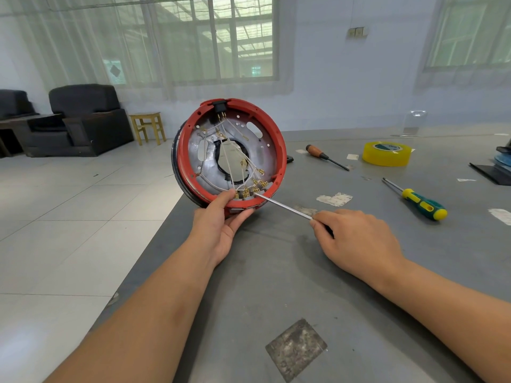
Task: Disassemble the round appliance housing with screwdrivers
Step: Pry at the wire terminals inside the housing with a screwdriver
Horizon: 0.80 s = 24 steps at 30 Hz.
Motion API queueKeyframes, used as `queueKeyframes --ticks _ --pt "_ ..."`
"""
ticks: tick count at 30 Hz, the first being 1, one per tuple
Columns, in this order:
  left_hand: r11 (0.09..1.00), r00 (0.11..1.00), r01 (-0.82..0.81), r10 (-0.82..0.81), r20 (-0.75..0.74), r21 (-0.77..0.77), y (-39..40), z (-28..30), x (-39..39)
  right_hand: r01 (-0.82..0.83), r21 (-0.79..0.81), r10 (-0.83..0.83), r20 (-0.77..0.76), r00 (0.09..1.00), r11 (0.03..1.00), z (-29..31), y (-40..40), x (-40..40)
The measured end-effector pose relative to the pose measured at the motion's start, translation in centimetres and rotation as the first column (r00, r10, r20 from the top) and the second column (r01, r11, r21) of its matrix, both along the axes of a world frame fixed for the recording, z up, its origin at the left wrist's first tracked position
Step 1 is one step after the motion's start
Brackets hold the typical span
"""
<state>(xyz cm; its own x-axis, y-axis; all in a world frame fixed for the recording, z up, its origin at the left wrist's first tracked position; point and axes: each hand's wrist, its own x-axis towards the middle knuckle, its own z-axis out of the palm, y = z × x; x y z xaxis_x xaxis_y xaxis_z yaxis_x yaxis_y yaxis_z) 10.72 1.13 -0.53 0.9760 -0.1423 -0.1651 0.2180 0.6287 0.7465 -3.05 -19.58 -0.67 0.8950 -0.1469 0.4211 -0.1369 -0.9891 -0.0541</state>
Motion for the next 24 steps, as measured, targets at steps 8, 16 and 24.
queueKeyframes --ticks 8,16,24 --pt "1.0 0.998 0.018 -0.019 0.059 0.025 0.4 -0.1 0.3 -0.054 -0.106 0.055 0.003 0.999 0.993 0.2 -0.2 -0.2" --pt "0.971 0.988 0.131 -0.145 0.055 0.202 2.0 0.7 0.7 -0.097 -0.117 0.098 0.003 0.995 0.988 0.1 0.0 -0.3" --pt "0.95 0.987 0.119 -0.144 0.067 0.287 2.8 0.5 1.3 -0.108 -0.081 0.107 -0.009 0.994 0.991 0.1 -0.2 -0.3"
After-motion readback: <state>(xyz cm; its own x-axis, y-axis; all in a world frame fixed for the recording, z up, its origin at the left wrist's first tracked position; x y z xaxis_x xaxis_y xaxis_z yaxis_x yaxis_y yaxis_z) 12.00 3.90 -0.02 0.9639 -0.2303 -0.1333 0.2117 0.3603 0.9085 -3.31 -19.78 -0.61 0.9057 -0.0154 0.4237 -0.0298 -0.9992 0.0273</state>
